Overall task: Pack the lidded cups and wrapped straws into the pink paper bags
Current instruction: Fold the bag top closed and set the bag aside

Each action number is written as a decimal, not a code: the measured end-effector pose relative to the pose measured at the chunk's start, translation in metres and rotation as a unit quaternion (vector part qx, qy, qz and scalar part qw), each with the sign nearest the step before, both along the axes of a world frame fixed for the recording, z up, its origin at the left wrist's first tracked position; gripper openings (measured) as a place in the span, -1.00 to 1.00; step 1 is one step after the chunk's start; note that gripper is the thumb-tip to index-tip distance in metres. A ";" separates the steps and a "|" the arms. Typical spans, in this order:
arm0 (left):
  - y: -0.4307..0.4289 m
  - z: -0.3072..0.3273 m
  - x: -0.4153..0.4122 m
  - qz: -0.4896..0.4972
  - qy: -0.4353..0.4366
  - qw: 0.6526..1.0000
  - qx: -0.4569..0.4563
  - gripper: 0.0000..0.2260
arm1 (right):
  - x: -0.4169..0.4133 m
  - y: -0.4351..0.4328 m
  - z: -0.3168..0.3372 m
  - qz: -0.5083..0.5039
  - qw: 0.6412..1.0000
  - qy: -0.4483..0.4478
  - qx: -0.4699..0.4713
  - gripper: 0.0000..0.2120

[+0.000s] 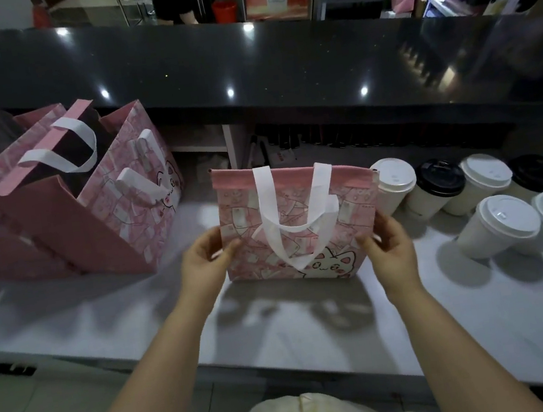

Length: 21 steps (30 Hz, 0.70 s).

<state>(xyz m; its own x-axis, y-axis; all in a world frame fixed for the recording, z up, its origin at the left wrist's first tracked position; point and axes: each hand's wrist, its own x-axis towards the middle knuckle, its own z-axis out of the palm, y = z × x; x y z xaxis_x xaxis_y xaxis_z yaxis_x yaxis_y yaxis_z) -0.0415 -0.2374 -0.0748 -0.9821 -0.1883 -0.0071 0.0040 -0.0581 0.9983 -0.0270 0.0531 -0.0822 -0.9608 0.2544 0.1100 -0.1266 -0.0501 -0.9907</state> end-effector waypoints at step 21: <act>0.001 -0.033 0.016 0.041 -0.019 0.998 0.042 -0.75 | 0.007 -0.017 -0.019 -0.001 0.997 -0.058 -0.043 -0.84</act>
